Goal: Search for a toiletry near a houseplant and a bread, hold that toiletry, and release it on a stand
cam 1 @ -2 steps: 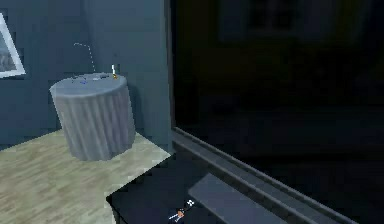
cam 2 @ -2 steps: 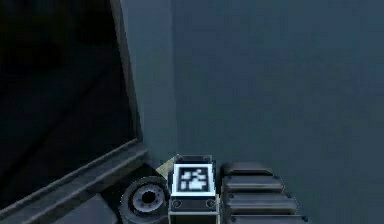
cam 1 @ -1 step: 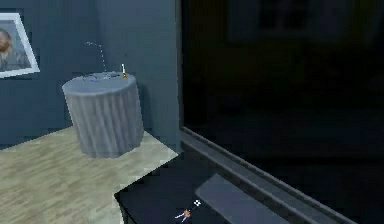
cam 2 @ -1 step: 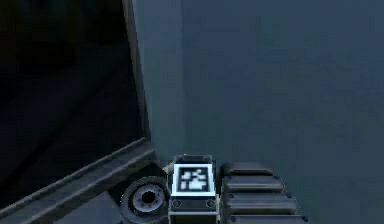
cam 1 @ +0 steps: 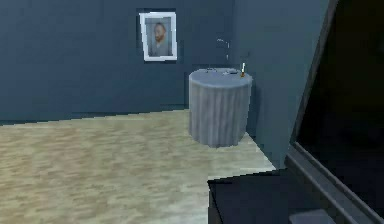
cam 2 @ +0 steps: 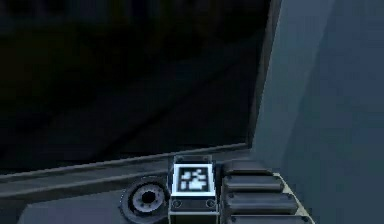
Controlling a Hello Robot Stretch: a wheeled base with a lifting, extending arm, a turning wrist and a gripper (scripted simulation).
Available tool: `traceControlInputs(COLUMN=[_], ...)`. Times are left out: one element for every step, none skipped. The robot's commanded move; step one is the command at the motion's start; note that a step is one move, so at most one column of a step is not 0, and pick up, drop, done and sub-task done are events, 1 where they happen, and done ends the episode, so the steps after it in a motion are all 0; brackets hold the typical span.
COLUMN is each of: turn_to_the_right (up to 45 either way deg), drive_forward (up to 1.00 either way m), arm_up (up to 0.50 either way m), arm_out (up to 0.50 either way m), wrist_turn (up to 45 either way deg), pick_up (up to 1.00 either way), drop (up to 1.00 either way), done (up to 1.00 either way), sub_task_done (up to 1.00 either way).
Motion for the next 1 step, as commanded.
traceControlInputs(turn_to_the_right=[0.0], drive_forward=[0.1], arm_up=[0.0], arm_out=[0.0], wrist_turn=[0.0], pick_up=[0.0], drop=[0.0], done=[0.0], sub_task_done=[0.0])
